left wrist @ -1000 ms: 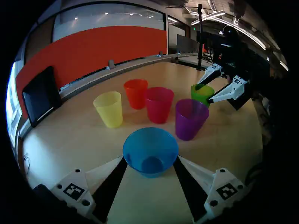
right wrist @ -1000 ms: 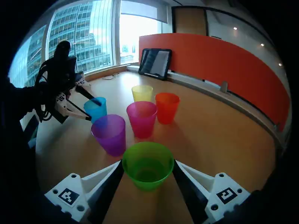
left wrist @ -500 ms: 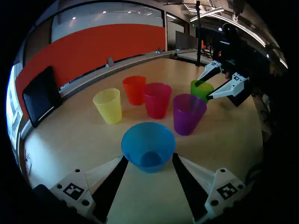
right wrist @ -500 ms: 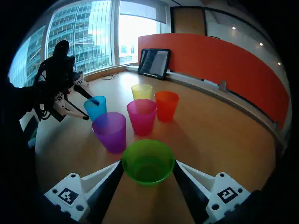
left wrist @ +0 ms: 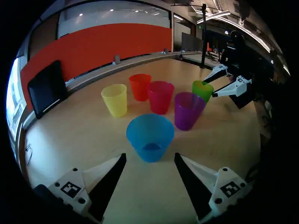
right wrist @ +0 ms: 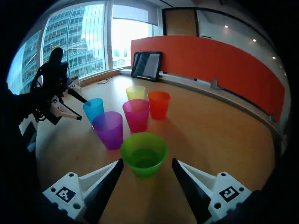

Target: Pour water

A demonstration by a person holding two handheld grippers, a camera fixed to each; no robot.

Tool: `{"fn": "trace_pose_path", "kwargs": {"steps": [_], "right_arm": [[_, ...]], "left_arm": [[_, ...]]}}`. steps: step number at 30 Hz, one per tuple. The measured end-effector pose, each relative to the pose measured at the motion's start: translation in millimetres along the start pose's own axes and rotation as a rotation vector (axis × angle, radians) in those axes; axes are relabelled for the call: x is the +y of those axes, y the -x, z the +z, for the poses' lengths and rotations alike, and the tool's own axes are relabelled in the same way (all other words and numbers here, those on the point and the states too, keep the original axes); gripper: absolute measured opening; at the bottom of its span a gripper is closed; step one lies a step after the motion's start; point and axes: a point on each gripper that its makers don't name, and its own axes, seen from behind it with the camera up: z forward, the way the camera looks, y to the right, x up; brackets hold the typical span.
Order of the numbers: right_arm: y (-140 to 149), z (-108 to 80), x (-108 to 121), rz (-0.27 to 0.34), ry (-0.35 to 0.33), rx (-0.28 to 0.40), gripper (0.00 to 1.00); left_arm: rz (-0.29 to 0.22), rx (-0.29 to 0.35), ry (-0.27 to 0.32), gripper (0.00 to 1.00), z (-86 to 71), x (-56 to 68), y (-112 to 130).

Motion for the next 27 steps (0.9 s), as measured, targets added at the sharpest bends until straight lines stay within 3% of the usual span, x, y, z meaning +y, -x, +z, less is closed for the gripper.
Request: {"fn": "trace_pose_path", "kwargs": {"steps": [12,22,27], "right_arm": [[-3.7,-41.1,13.9,0.042,0.097,0.091,1.0],[-28.6,-72.8,33.0,0.085,0.208,0.226,1.0],[-41.6,-85.8,52.3,0.111,0.297,0.306,1.0]], "left_arm": [[-0.037,0.101,-0.099,0.96,-38.2,-4.8,-7.8],[-0.042,0.211,-0.246,0.96,-66.0,-17.8,-17.6],[-0.031,0.27,-0.326,0.96,-78.1,-24.5,-25.3]]}}
